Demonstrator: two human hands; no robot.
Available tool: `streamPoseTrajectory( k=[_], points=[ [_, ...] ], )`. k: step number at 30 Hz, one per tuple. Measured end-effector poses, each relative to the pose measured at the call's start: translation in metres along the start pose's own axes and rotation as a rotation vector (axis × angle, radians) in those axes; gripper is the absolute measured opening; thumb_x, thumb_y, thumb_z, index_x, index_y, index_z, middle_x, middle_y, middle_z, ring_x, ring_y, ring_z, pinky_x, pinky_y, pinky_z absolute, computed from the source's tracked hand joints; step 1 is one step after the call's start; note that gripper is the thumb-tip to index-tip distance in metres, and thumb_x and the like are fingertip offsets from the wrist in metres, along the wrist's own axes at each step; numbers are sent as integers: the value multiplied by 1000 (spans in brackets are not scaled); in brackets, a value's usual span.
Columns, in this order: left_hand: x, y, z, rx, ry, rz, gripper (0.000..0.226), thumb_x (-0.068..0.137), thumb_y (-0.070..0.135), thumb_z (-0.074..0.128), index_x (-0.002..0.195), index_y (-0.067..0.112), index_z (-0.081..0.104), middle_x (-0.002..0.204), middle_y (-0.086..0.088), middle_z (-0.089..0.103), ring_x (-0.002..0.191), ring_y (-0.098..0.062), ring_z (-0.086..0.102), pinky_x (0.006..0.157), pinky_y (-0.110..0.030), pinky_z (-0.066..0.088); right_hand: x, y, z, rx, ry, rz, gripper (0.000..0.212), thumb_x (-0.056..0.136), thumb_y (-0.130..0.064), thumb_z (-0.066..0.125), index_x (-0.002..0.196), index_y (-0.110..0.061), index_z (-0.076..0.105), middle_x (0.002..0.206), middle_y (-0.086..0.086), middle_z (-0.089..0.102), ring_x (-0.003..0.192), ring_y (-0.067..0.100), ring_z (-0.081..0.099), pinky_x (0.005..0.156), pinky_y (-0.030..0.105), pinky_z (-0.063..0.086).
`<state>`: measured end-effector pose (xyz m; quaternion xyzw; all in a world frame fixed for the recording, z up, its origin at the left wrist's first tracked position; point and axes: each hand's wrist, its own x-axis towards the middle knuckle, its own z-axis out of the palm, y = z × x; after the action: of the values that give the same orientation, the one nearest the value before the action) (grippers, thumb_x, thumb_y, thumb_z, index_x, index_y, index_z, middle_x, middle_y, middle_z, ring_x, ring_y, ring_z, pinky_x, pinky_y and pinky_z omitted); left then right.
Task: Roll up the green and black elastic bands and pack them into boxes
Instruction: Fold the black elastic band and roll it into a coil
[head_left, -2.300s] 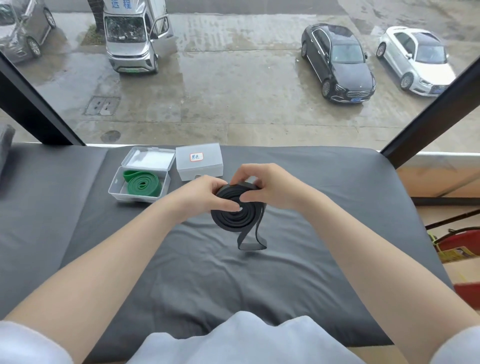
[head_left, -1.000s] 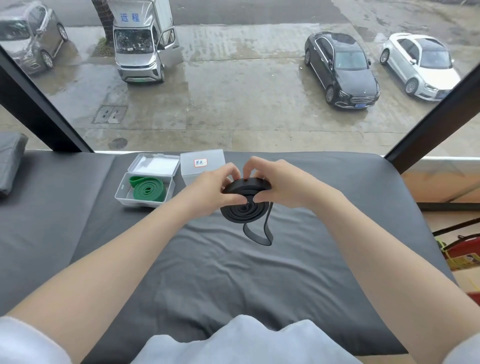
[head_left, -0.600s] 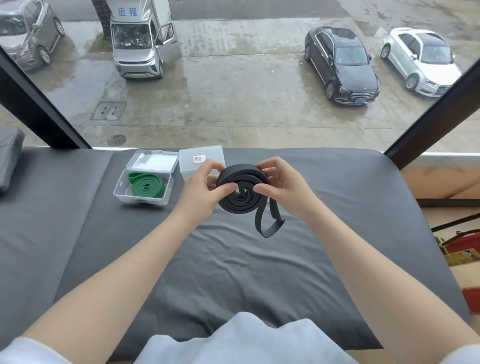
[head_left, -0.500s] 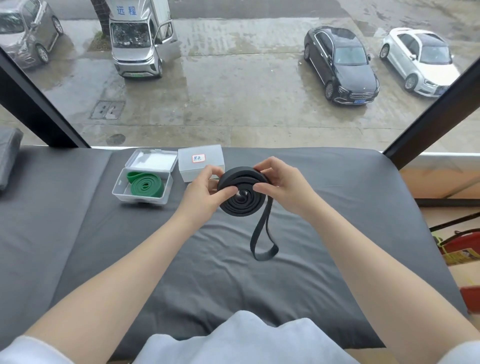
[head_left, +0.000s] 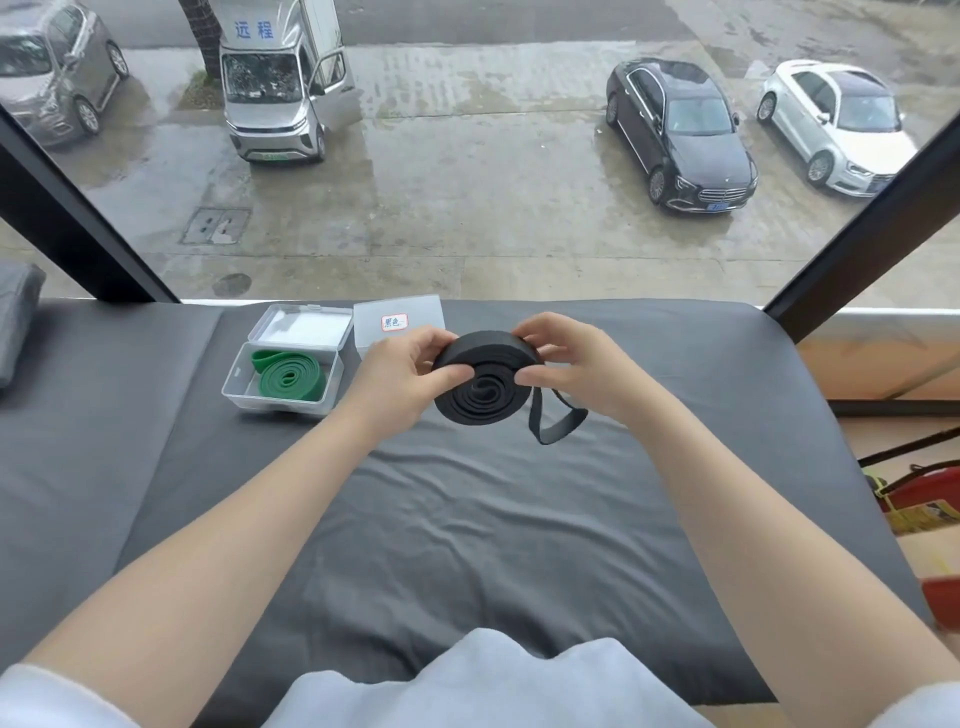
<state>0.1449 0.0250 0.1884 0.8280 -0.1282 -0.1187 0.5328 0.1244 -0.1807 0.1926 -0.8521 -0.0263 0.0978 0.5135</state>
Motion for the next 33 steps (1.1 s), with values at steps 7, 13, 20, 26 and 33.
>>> streamPoseTrajectory(
  k=[7,13,20,26,33],
  points=[
    [-7,-14,14,-176,66,-61,18,86,5,62,98,18,61,92,5,69,82,-5,64,88,-26,50,-1,10,5,103,-43,34,31,81,-3,67,104,-23,62,95,7,72,84,19,66,94,41,50],
    [-8,-3,0,48,-282,-187,27,83,14,66,101,29,51,95,7,63,81,-11,60,82,-27,46,-4,7,10,-84,-89,37,29,78,-7,71,102,-23,65,92,6,74,80,19,66,89,39,52],
    [1,1,-12,69,-274,-146,9,86,22,64,95,25,65,90,2,72,84,-12,65,84,-32,48,4,-14,18,-70,-25,23,47,74,-16,75,105,-27,42,82,-4,68,77,17,64,75,28,49],
    [1,-10,-9,-350,-75,-161,15,87,9,60,92,21,67,82,3,73,74,-12,66,77,-29,53,-2,5,19,187,-34,17,32,82,-9,68,100,-32,54,88,-8,66,78,14,66,85,32,51],
    [-7,-17,13,-505,102,-194,15,88,9,59,92,22,64,79,9,71,69,-2,65,64,-17,52,0,8,26,195,87,-17,31,77,-13,66,96,-38,62,96,5,72,83,25,68,89,49,51]
  ],
)
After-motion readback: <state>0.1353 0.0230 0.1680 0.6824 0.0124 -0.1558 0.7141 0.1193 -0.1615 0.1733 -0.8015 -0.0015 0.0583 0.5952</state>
